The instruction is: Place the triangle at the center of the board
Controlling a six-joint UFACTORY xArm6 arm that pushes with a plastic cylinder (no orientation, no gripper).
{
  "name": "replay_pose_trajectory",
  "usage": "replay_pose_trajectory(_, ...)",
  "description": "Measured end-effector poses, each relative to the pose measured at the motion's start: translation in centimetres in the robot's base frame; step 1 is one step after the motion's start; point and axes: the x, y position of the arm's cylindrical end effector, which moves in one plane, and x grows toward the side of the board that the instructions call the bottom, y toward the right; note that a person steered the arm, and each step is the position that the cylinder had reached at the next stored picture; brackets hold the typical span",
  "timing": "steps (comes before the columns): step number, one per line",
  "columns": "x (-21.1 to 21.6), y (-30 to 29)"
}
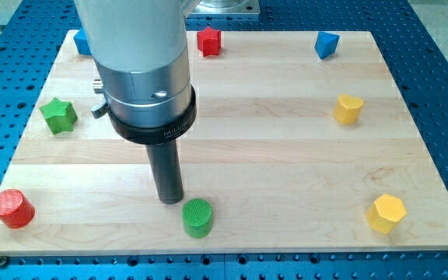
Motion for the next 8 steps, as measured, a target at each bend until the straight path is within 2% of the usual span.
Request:
replay_pose_trajectory(5, 1.4, -0.5)
replay_pose_trajectory(6, -1.7, 0.6)
replay_pose_trajectory(8, -1.6, 0.7)
